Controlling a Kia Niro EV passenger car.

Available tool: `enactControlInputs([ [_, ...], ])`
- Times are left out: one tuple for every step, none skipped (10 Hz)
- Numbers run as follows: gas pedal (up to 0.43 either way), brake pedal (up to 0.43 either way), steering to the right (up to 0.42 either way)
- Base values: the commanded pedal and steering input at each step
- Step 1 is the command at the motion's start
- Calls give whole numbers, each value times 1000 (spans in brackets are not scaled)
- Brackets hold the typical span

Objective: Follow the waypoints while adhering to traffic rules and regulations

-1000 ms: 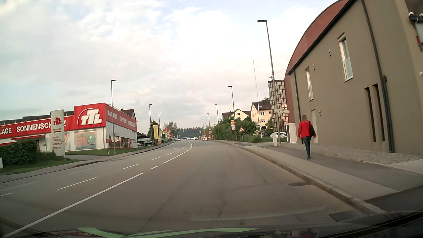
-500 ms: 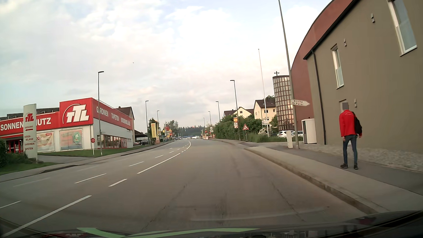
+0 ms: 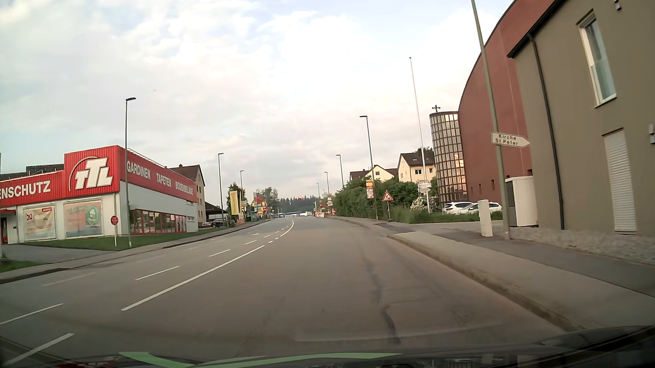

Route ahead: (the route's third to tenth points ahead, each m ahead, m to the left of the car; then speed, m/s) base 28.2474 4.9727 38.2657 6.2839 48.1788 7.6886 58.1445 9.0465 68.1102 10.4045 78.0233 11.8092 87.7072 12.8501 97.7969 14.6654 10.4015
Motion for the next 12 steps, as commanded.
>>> enactControlInputs([
  [110, 0, -17],
  [110, 0, -18],
  [110, 0, -18],
  [110, 0, -18],
  [110, 0, -18],
  [110, 0, -18],
  [110, 0, -17],
  [110, 0, -17],
  [110, 0, -18],
  [110, 0, -18],
  [110, 0, -17],
  [110, 0, -17],
])
